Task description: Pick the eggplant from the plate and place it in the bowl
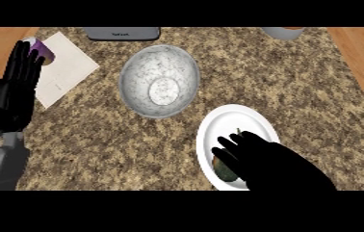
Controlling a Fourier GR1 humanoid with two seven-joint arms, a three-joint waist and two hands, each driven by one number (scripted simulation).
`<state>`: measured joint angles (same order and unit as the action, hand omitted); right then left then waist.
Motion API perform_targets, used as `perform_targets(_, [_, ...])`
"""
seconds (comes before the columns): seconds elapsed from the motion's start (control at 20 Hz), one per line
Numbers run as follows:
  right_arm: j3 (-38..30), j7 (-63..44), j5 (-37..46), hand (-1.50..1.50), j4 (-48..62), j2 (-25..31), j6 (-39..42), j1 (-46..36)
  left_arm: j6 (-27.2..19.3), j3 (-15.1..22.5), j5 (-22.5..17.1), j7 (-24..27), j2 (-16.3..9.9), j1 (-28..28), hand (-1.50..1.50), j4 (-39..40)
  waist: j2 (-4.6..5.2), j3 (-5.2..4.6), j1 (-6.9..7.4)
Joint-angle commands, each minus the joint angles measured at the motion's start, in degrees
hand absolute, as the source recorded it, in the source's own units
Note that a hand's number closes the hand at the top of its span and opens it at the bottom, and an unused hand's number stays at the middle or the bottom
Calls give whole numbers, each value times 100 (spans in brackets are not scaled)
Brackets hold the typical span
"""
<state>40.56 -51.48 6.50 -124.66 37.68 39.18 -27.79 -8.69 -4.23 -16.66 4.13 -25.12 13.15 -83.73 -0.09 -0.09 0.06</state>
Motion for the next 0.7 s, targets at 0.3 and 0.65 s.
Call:
perform_targets(0.3, [-47, 167, 703, -150, 984, -410, 485, 180, 126, -86, 128, -217, 87, 107, 0, -64, 12, 10, 14])
perform_targets(0.65, [148, 1040, 2166, -150, 1509, -634, 197, 837, 132, -200, 288, -191, 242, 25, 0, -160, 9, 11, 7])
